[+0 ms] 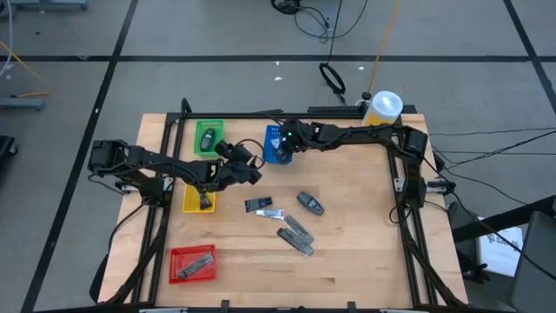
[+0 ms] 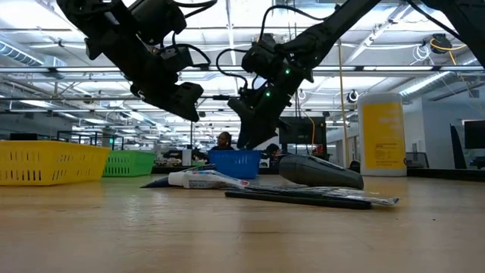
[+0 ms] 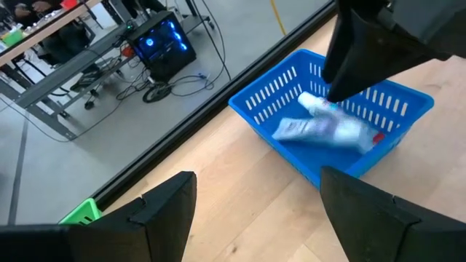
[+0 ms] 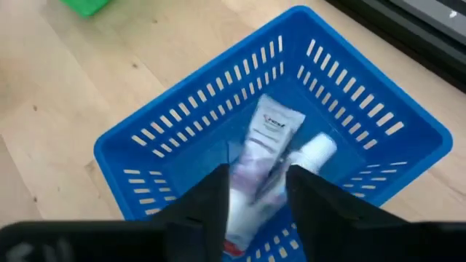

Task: Pick & Place Travel size toiletries
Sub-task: Put the white toothpaste in the blue basket, then put the black deodorant in the green bin

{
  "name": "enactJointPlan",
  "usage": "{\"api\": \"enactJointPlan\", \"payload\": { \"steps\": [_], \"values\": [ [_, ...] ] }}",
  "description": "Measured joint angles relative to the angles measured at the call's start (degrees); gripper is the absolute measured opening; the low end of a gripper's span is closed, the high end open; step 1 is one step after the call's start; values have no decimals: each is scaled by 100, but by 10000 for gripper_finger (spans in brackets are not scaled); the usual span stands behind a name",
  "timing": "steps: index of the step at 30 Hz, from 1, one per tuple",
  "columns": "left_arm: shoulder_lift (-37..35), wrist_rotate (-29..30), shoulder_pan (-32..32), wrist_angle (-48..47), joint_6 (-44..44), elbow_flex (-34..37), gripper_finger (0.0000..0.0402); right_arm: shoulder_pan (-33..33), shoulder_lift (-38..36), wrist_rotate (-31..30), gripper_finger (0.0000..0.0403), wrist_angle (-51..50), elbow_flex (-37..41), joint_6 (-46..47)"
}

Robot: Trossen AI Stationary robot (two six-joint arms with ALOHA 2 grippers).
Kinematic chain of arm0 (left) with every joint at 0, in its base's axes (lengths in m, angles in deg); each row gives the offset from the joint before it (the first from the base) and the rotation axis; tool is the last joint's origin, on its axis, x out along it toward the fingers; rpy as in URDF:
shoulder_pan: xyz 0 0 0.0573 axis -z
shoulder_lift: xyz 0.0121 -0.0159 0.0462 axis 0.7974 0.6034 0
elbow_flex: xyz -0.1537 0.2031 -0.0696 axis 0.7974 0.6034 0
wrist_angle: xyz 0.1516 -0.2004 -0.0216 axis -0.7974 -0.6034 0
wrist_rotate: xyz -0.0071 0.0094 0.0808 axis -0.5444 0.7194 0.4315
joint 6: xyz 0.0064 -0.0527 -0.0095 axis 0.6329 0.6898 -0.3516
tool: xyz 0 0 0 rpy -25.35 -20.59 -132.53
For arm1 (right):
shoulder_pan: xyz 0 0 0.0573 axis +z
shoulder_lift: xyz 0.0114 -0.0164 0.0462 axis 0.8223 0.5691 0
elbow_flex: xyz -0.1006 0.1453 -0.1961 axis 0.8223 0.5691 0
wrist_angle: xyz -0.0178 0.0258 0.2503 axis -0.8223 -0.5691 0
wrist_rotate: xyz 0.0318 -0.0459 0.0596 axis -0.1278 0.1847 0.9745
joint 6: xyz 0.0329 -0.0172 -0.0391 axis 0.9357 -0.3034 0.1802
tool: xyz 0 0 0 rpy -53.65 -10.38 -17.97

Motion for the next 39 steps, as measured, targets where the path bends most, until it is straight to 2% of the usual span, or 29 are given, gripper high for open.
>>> {"api": "enactJointPlan", "payload": {
  "steps": [7,13,17,22,27,31,33,37,39],
  "values": [
    [2,0,17,-13,-15,0,282,-15,-201,1,217,233,4,-490],
    [2,0,130,-26,-61,0,282,-7,-1041,0,237,119,289,-1333],
    [2,0,210,-71,-120,0,282,155,-2051,-22,230,135,1252,-1761],
    [2,-45,235,-22,-105,0,282,454,-3521,-18,218,905,3301,-1765],
    [4,-715,126,392,-101,0,282,907,-4630,-6,213,3248,5719,-1020],
    [4,-1617,52,979,-279,0,282,1200,-4817,-20,212,5964,7329,-664],
    [7,-2194,41,1421,-430,0,282,1291,-4769,-42,212,6957,7859,-658],
    [65,-3297,109,2637,-627,-7,282,1508,-4744,-18,212,6821,7783,-967],
    [145,-3476,206,3130,-690,-9,282,1656,-4666,-20,212,6814,7739,-1094]
  ]
}}
